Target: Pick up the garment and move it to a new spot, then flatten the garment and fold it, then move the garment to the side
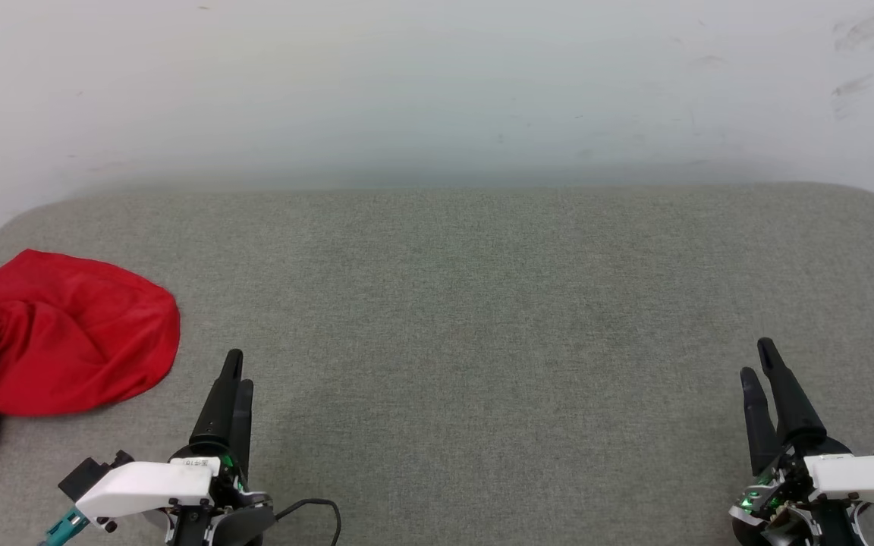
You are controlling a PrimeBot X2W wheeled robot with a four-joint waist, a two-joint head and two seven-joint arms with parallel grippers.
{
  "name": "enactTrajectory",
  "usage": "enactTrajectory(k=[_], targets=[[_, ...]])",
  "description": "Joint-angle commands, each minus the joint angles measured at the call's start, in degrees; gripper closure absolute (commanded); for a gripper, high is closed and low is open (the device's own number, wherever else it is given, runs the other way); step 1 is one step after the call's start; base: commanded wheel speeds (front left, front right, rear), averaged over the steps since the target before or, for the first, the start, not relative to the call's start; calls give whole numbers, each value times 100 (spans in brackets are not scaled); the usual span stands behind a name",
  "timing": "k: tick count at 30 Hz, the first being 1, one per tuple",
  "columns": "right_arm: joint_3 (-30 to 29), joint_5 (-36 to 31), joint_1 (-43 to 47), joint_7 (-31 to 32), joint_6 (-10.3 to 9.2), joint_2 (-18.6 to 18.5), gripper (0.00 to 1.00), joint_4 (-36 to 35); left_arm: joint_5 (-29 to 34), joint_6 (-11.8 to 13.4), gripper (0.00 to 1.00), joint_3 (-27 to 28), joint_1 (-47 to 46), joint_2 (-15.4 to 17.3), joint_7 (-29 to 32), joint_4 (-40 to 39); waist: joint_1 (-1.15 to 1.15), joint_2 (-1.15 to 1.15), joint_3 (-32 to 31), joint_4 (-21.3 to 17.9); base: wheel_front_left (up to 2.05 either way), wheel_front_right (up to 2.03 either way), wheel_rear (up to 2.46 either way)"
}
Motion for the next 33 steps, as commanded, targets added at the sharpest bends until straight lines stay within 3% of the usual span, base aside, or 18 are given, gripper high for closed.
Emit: enactTrajectory(k=[1,15,33], targets=[[37,-63,-30,-61,1,-54,0,-165,71,-2,0,-53,-138,9,-56,-169,0,0,-2,3,0,0,0],[176,-674,66,-427,1,-199,0,-503,640,-2,0,-148,-53,11,-385,-595,0,0,-37,24,0,0,0],[171,-3337,79,-767,1,-298,0,-691,2869,-2,0,-210,58,13,-723,-813,0,0,-66,37,0,0,0]])
